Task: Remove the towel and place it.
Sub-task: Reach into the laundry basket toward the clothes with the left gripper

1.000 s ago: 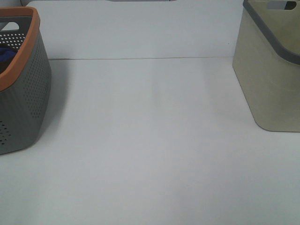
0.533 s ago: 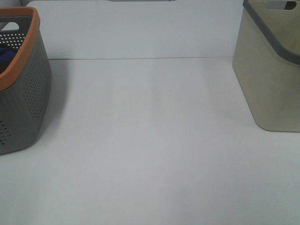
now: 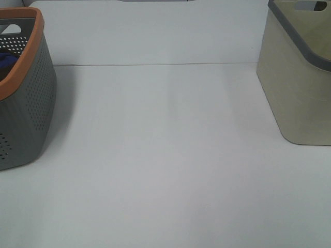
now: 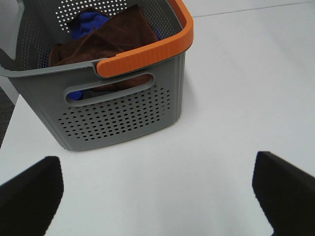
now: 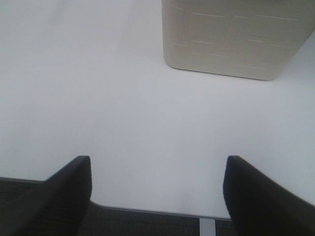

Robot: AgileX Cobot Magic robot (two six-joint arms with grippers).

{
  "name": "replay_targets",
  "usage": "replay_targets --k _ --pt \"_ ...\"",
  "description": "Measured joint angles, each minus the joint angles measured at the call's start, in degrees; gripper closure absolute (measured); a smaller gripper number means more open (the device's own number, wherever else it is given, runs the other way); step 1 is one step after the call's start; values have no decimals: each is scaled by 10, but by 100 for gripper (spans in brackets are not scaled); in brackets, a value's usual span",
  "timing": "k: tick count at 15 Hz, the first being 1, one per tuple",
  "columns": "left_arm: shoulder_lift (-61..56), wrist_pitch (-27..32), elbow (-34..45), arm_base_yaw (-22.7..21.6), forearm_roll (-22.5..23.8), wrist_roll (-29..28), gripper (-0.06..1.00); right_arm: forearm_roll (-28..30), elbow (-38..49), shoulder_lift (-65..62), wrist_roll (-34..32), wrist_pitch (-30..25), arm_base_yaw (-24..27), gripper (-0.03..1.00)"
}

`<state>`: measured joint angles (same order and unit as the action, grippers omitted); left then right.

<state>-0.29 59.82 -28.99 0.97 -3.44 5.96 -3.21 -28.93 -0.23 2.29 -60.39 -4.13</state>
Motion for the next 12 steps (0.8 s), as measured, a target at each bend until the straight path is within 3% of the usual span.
replay_targets --k 12 --pt "0 0 0 0 0 0 -5 0 0 0 0 0 0 22"
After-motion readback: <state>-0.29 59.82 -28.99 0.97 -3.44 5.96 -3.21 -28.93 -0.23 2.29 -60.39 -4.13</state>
